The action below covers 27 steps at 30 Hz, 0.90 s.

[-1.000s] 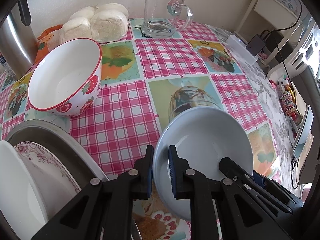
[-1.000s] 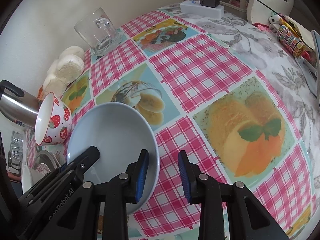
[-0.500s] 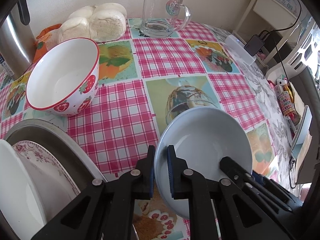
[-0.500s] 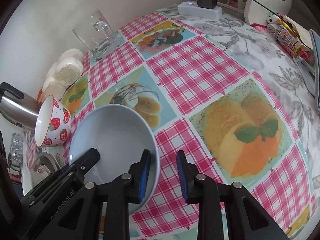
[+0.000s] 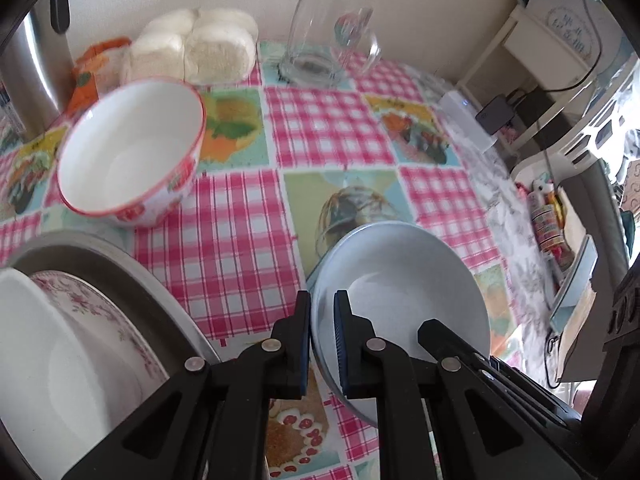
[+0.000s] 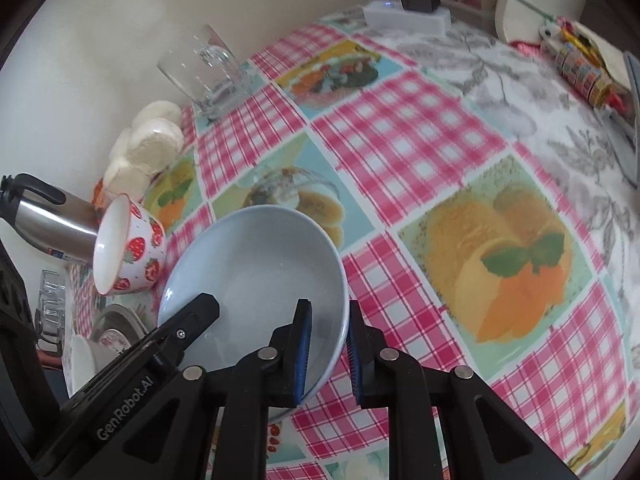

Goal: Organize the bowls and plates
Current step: 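Lift the pale blue round bowl off the table with both grippers, then carry the pale blue bowl over the basin with both grippers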

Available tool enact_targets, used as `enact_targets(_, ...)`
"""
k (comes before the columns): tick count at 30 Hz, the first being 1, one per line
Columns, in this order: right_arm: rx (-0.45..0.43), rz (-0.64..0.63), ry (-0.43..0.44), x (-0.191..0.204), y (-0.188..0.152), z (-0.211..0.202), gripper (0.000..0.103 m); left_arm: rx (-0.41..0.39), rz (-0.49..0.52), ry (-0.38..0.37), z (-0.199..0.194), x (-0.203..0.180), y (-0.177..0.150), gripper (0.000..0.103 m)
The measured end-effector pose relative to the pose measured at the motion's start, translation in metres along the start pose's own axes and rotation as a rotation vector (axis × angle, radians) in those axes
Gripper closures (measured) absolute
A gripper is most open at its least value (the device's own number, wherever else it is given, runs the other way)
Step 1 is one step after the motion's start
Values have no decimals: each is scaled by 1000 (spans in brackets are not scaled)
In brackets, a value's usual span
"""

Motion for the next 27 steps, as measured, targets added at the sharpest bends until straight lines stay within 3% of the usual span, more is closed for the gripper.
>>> enact_targets(17, -245, -60, 99, 41, 20, -108, 85, -229, 48, -61, -110, -12, 13, 91)
enact_targets(27, -283, -80, 127, 66, 16, -131, 85, -270, 15, -64, -135, 3, 9, 91)
Point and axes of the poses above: each gripper's, at about its wrist camera, not at the fingertips, and z roughly the way its jaws point, x to its left, y to its top, the point moved 1 cm from there along z, roughly the way its jaws point, and after that the axes turned 4 degrees about -z, right-handed, at the moved point
